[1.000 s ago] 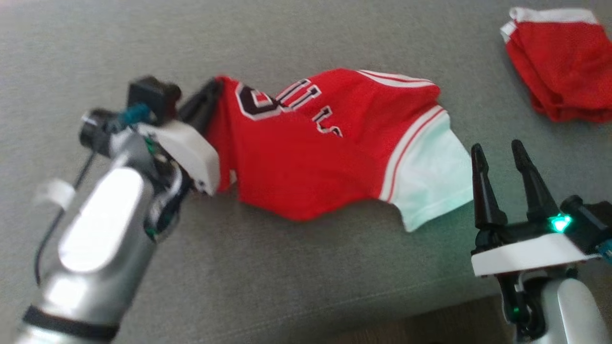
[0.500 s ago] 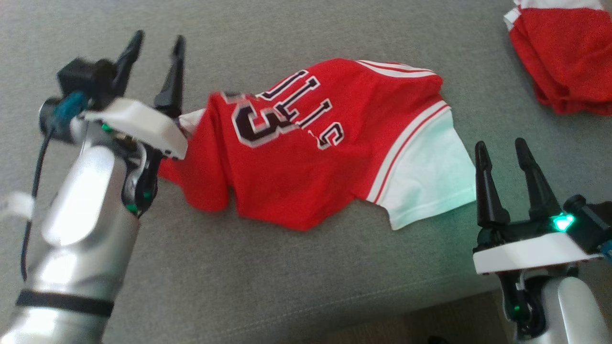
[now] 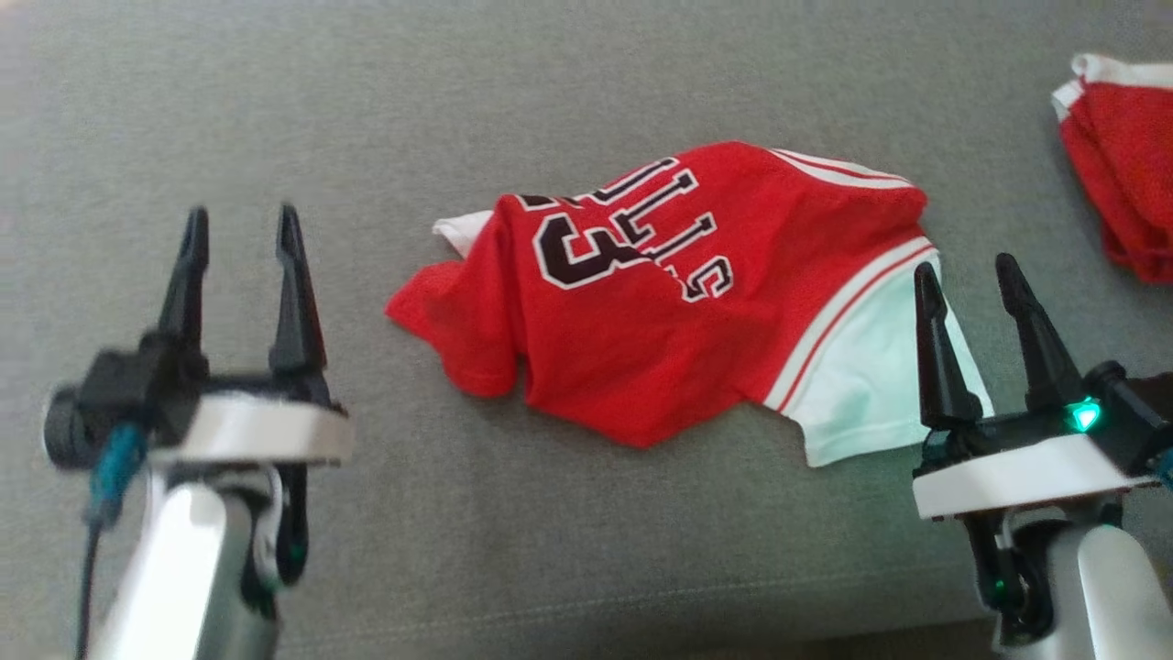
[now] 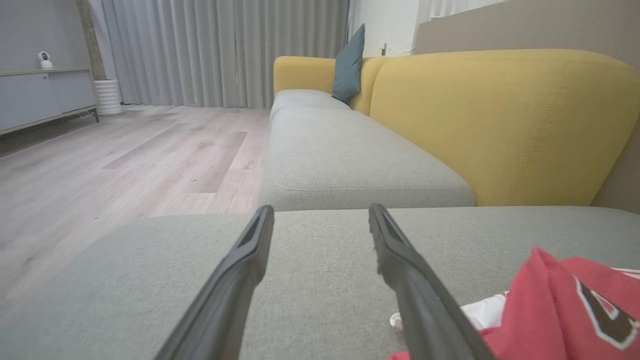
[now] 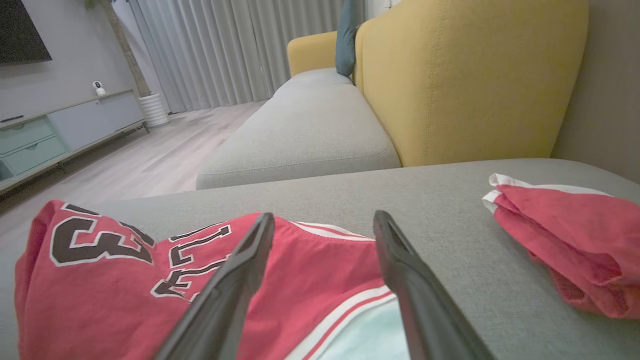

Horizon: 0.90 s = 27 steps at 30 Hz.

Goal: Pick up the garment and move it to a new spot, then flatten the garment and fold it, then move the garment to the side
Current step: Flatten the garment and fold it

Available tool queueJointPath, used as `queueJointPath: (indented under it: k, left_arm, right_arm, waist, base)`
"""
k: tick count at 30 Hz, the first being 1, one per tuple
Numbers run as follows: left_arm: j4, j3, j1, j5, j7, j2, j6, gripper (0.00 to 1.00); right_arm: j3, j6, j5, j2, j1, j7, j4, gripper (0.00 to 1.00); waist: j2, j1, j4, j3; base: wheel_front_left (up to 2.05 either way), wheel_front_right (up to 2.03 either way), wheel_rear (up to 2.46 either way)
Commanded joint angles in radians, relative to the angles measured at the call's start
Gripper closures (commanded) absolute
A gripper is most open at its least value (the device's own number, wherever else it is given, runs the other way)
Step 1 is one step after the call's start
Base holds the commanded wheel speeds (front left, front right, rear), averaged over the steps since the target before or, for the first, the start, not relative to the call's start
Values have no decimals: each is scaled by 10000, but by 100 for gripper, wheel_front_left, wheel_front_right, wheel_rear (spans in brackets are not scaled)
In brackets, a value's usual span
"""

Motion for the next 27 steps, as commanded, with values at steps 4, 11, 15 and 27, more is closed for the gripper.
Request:
queueJointPath:
  k: [4,11,15,27]
  left_arm:
    - [-1103,517,882,320,-51,-167,176,0]
    - [-1508,630,1970,604,-52,-462,101,0]
    - [-1478,664,2180,706,-52,-592,10,0]
    - [-1217,692,2191,906,-52,-808,-350,0]
  right_arm:
    - [191,39,-112,-62,88,174,-443,0]
    - [199,39,-130,-62,413,376,-518,0]
    - [174,39,-142,-80,472,449,-597,0]
    - [181,39,-162,-92,500,540,-721,0]
  waist:
    - [0,0,386,-473]
    - [0,0,583,-893]
    - [0,0,639,-964]
    - [0,0,689,-1006]
  base:
    - [0,0,0]
    - [0,0,0]
    - [0,0,0]
    - [0,0,0]
